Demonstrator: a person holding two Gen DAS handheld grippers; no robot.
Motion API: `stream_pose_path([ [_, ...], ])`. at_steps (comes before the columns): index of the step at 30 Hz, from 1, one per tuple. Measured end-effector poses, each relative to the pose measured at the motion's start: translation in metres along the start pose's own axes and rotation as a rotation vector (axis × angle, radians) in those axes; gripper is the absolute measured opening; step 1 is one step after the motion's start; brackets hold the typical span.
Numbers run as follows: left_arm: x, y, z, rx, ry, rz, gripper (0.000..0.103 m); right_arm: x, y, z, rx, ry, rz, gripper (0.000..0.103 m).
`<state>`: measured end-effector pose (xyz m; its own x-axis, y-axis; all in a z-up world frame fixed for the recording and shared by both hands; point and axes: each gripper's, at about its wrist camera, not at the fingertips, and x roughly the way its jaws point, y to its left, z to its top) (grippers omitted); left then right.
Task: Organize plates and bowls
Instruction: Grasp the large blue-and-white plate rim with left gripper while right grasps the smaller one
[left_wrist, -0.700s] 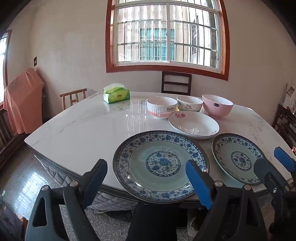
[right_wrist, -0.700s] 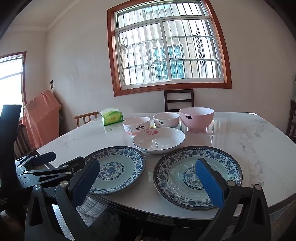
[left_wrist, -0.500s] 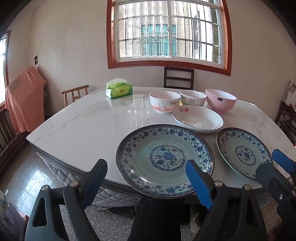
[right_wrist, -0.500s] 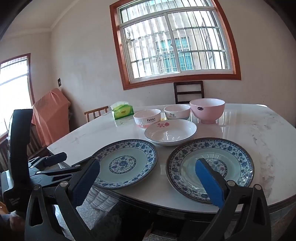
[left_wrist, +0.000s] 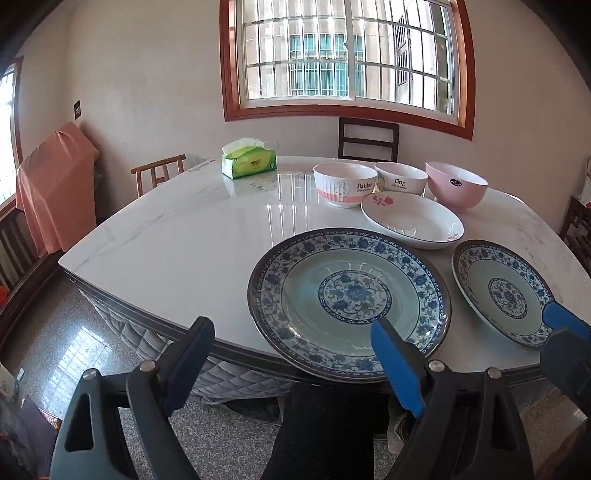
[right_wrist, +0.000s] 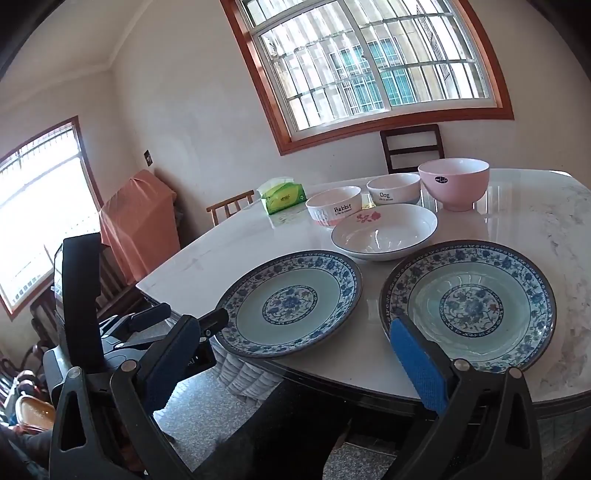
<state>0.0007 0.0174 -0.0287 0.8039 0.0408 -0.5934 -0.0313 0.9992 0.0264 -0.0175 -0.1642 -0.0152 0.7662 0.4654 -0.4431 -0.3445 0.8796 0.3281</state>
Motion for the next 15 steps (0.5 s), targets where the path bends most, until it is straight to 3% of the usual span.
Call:
stream_pose_path([
  [7, 0.013, 0.001, 0.009, 0.025, 0.079, -0.046, 0.089, 0.021, -0.016, 0.0, 0.131, 0.113, 0.101, 0.08],
  [15, 0.021, 0.02, 0.024, -0.025, 0.111, -0.099, 0.089, 0.042, -0.028, -0.001, 0.235, 0.19, 0.128, 0.077],
])
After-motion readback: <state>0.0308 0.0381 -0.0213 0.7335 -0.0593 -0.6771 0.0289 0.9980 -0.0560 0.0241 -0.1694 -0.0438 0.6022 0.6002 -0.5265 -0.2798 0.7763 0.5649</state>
